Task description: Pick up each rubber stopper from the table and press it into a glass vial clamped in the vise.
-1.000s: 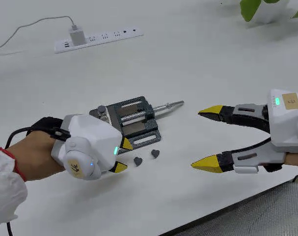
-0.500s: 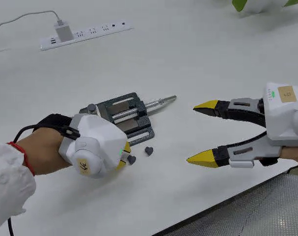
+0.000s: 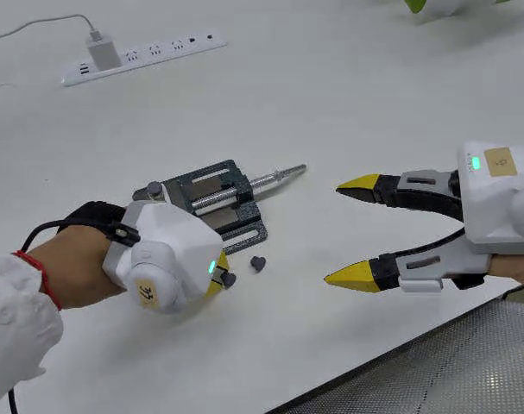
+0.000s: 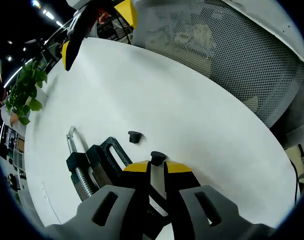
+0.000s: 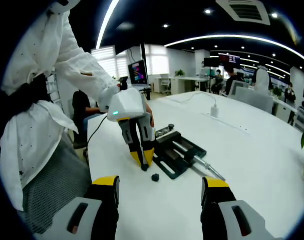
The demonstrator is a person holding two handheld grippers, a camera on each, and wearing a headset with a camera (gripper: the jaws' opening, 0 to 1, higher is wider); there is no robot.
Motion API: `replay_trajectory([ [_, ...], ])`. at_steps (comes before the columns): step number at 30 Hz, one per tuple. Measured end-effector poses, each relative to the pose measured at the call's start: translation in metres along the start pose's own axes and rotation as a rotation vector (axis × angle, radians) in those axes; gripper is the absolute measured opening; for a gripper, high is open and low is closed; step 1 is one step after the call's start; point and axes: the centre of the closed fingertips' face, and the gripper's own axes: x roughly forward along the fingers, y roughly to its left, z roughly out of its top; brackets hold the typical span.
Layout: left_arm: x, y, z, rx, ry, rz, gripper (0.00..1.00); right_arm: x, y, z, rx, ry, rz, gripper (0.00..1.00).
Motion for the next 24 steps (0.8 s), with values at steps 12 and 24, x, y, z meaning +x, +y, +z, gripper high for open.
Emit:
replay_trajectory([
  [12, 0.0011, 0.0007, 0.0026, 0.028, 0.006, -0.009, 0.08, 0.0013, 0.0021, 0.0002, 0.005, -0.004, 0.001, 0.64],
  [24, -0.0004, 0.0042, 0.0038, 0.056, 0.004, -0.021, 0.05, -0.0001, -0.001, 0.003, 0.007, -0.007, -0.005, 0.63],
])
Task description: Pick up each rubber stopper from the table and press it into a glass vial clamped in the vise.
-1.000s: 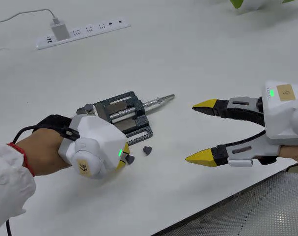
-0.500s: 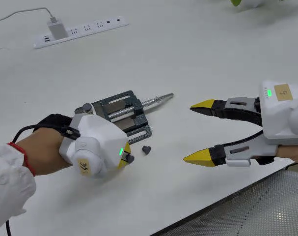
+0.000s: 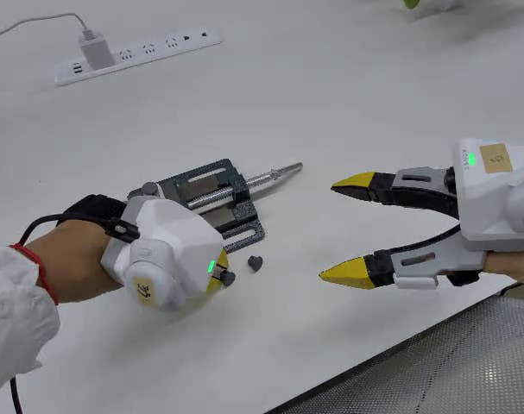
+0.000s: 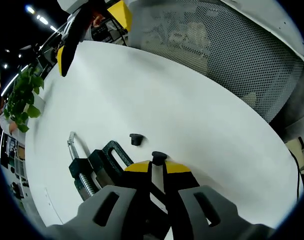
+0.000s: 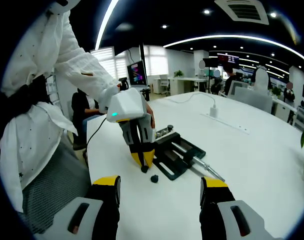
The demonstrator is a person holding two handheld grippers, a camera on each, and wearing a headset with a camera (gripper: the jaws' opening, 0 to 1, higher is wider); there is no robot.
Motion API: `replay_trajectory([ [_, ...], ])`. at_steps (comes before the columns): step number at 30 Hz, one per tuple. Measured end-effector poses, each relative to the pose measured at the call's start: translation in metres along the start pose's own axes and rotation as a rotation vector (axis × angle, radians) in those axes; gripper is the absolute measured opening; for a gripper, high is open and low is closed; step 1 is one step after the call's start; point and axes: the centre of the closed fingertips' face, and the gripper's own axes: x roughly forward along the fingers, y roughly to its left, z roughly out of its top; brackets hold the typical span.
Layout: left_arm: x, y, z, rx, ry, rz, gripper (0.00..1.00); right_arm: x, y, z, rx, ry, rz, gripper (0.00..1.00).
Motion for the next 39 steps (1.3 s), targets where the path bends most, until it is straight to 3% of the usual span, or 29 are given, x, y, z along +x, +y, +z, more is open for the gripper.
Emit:
replay_trajectory([
  [11, 0.0008, 0.0, 0.0039, 0.004, -0.001, -0.004, 0.05, -0.0013, -0.001, 0.0014, 0.003, 0.0, 0.0, 0.62],
  [23, 0.0013, 0.0001, 0.0028, -0.03, -0.001, 0.005, 0.05, -0.0026, -0.0005, 0.0023, -0.002, 0.0, -0.001, 0.62],
  [34, 0.0013, 0.0009, 0.0018, -0.091, -0.004, 0.032, 0.04, -0.0007, 0.0016, 0.0027, -0.003, -0.001, 0.003, 0.61],
  [39, 0.001, 0.0006, 0.0016, -0.153, -0.016, 0.053, 0.04, 0.0006, 0.0031, 0.0036, -0.003, 0.003, 0.008, 0.61],
])
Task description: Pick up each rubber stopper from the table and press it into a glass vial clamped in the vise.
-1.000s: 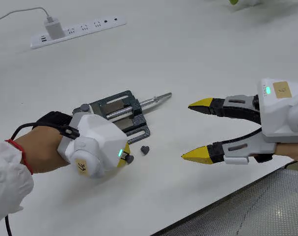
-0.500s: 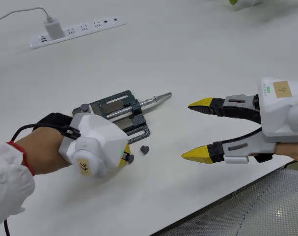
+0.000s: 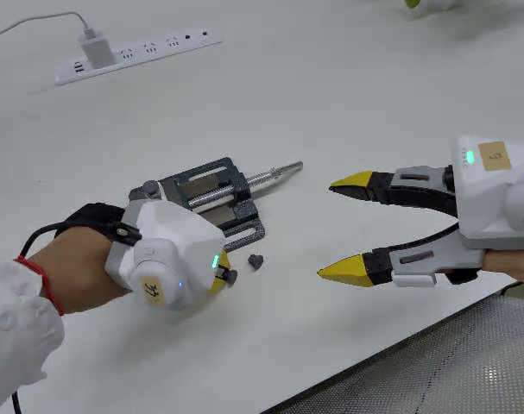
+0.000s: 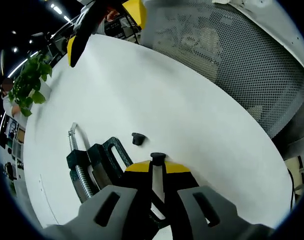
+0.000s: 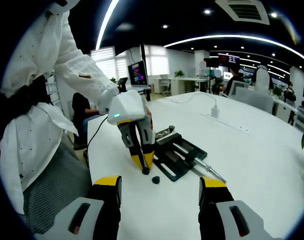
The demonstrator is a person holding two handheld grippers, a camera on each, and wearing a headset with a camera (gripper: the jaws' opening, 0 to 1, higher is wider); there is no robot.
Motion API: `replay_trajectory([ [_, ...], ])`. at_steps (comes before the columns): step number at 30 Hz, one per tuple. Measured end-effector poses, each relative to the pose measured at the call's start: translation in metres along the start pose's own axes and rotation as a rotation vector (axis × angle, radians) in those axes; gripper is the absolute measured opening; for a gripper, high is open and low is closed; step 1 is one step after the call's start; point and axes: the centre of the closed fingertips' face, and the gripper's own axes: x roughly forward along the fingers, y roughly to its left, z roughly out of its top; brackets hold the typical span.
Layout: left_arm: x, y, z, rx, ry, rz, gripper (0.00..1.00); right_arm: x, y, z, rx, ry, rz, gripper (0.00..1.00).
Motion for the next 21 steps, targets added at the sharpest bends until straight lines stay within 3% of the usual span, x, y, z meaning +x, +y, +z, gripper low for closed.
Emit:
replay_trajectory([
  [7, -0.002, -0.002, 0.004, -0.085, -0.04, 0.028, 0.03, 0.003, 0.003, 0.004, 0.005, 0.01, 0.012, 0.59],
  [11, -0.01, -0.001, 0.009, -0.178, -0.084, 0.064, 0.03, 0.006, 0.005, 0.008, 0.018, 0.035, 0.026, 0.58],
  [16, -0.027, 0.006, 0.02, -0.33, -0.173, 0.14, 0.03, 0.008, 0.009, 0.021, 0.009, 0.027, 0.043, 0.57],
  [21, -0.05, 0.011, 0.025, -0.458, -0.257, 0.223, 0.03, 0.01, 0.013, 0.045, -0.016, 0.002, 0.059, 0.57],
])
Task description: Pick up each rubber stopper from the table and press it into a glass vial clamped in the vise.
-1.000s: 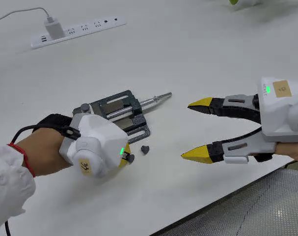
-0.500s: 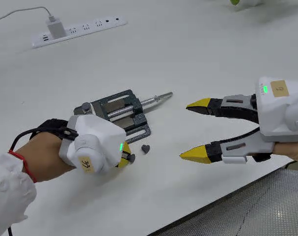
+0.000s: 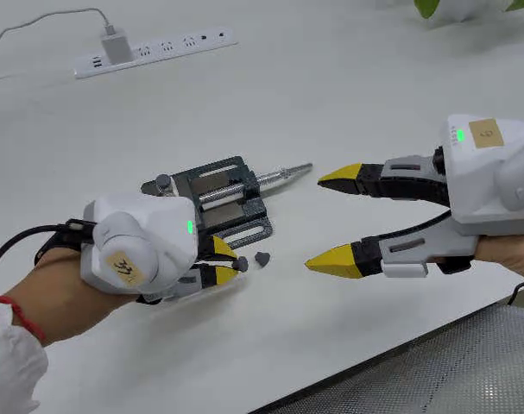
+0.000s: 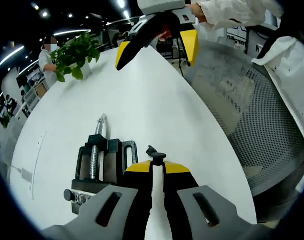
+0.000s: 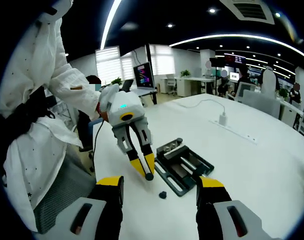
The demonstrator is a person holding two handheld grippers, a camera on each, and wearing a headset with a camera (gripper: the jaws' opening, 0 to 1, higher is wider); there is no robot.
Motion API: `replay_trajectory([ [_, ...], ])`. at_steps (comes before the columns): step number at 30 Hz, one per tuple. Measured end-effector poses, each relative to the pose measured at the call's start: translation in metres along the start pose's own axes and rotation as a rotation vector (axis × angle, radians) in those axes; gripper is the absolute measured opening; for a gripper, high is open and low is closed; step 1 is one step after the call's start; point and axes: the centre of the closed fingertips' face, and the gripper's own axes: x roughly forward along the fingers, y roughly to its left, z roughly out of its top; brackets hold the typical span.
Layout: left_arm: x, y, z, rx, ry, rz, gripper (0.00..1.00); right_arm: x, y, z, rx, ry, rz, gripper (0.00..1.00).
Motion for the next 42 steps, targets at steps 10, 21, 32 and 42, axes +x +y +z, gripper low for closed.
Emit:
replay_trajectory([
  [10, -0.046, 0.001, 0.023, -0.173, -0.143, 0.128, 0.03, 0.012, 0.015, 0.044, -0.091, 0.006, 0.081, 0.51],
  [21, -0.091, -0.004, 0.046, -0.276, -0.278, 0.241, 0.03, 0.028, 0.04, 0.07, -0.207, 0.108, 0.236, 0.32],
  [32, -0.12, -0.017, 0.066, -0.31, -0.37, 0.305, 0.03, 0.044, 0.062, 0.079, -0.377, 0.248, 0.39, 0.2],
  [42, -0.126, -0.026, 0.073, -0.311, -0.408, 0.332, 0.03, 0.049, 0.079, 0.079, -0.42, 0.28, 0.447, 0.13],
])
